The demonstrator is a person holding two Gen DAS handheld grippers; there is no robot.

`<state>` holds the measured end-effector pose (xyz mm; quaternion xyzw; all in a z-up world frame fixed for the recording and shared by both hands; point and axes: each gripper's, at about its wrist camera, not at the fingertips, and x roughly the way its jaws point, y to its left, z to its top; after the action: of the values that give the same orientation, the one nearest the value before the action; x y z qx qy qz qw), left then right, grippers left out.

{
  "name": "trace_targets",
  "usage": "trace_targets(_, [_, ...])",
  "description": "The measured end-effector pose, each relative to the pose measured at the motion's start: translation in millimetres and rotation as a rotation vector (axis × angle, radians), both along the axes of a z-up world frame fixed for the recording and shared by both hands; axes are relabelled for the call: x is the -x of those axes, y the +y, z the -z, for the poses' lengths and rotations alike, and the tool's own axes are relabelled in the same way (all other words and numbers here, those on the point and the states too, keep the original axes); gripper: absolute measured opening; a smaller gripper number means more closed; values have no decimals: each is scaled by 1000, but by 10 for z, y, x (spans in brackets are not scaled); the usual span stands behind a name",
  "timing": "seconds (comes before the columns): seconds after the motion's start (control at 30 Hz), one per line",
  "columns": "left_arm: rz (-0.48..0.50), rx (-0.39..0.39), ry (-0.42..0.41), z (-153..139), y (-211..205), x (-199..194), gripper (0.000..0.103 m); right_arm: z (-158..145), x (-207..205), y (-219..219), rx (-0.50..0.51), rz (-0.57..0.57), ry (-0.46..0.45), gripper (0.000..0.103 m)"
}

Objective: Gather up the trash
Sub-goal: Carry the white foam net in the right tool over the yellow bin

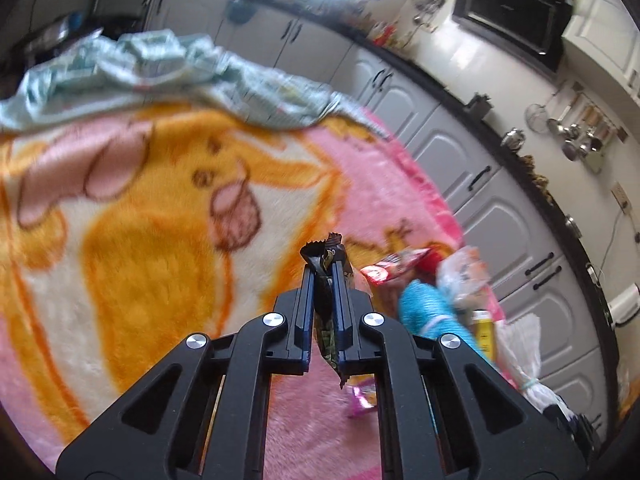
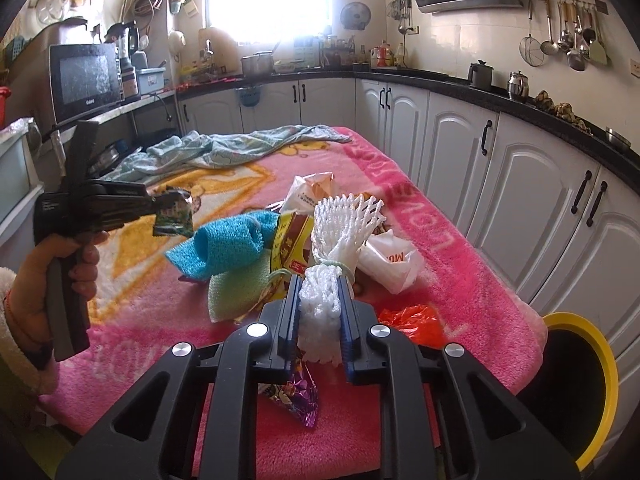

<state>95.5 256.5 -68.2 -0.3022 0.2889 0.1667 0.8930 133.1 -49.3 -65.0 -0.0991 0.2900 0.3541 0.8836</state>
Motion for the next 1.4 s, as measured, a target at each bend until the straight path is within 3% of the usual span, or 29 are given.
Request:
trace_targets(0.2, [68,-82,-70,-380,-280,17,4,-102,-27,-160,-26,25,0,17])
trace_targets(0.47, [163,-133,-125,-672,-700,-58,4,-277,-64,-442,-52,71,-25,17])
trace_targets(1.1, [369,-175,-156,-824,-1663,-448,4,-526,-185,-1291,-80,231,-70,17])
trace_targets(1.4, [475,-178,-168,-825,-2176,-668,4,-508,-185,-1632,-79,291,-64,17])
